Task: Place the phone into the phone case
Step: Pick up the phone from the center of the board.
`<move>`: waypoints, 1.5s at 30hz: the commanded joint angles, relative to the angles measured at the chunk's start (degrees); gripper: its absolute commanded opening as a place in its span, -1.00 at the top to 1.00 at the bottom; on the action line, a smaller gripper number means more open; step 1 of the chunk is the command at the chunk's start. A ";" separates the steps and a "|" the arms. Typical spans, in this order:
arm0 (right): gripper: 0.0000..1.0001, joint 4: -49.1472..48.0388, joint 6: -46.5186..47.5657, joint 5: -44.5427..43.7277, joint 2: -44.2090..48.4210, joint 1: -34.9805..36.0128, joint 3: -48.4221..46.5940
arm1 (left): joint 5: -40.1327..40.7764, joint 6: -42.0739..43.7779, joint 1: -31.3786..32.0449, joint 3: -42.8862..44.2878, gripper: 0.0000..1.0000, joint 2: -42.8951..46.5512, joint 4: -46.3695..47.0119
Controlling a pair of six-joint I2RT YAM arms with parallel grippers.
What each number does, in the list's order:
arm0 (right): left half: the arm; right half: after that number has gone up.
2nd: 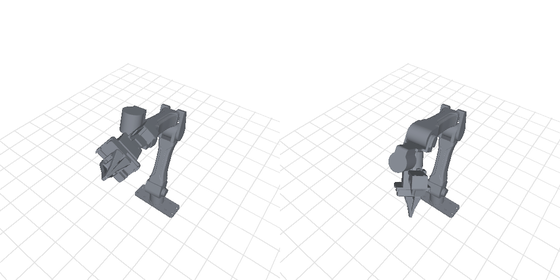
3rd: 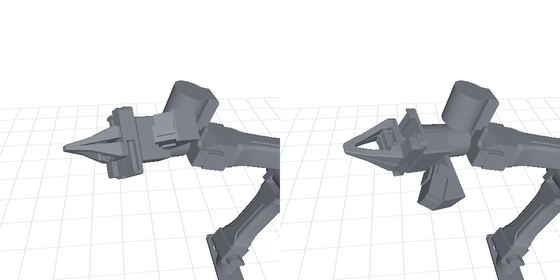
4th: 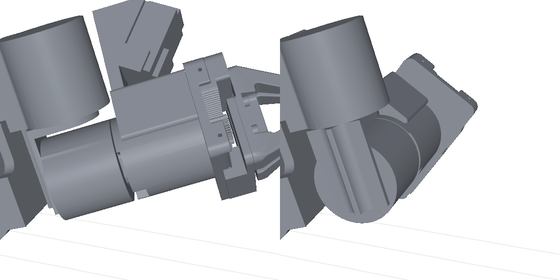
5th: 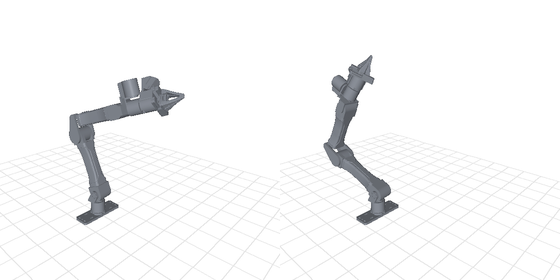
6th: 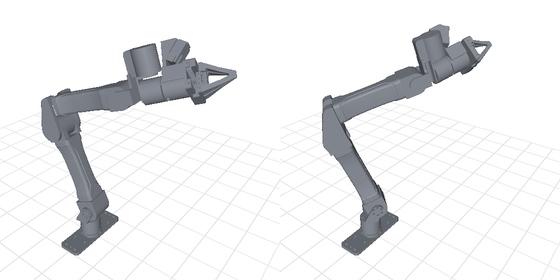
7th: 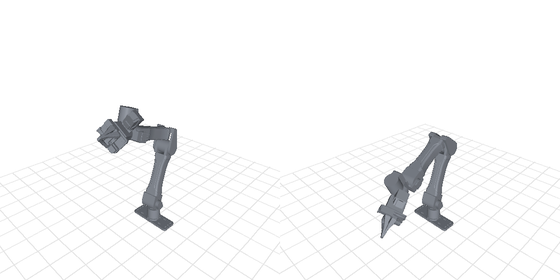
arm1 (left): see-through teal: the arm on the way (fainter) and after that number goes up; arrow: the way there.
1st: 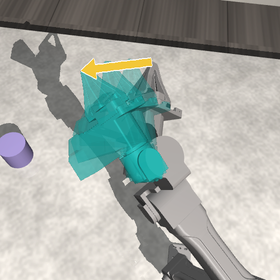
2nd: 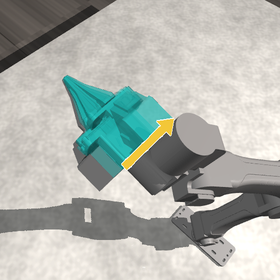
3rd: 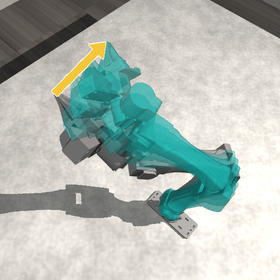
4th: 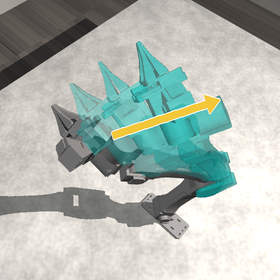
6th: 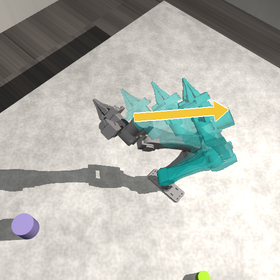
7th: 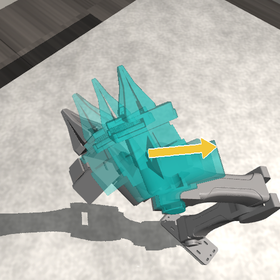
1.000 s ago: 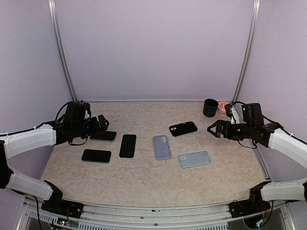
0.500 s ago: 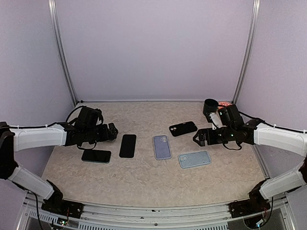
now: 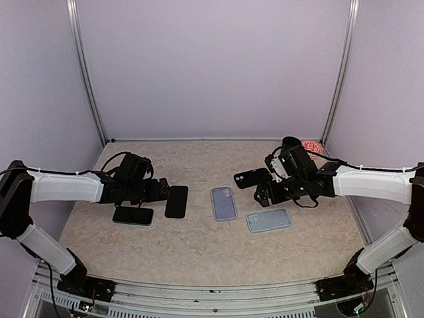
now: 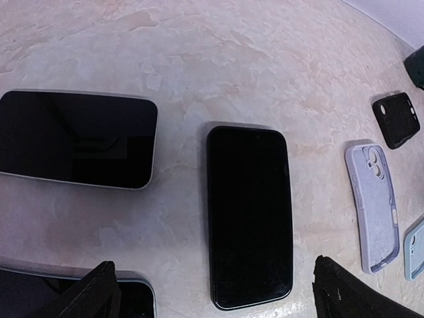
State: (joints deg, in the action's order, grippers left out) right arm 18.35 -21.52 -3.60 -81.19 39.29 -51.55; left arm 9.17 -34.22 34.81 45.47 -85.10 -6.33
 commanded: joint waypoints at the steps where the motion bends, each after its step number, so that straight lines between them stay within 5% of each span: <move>1: -0.99 0.60 0.18 -2.10 -1.87 1.77 -2.64 | -1.05 -0.17 1.23 1.81 -0.98 -1.55 2.37; 20: -0.99 1.87 -0.08 -4.08 -0.76 3.32 -3.78 | 9.60 0.58 9.07 12.75 -0.98 -14.06 -8.12; 45: -0.99 0.05 -0.36 -4.04 -0.39 4.04 -0.63 | 7.97 -0.52 9.32 13.50 -0.98 -20.53 -8.69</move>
State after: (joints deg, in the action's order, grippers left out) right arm 19.75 -21.67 -6.81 -83.11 42.39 -53.45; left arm 16.97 -34.30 44.23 58.50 -104.84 -14.94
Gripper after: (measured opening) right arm 0.995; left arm 0.989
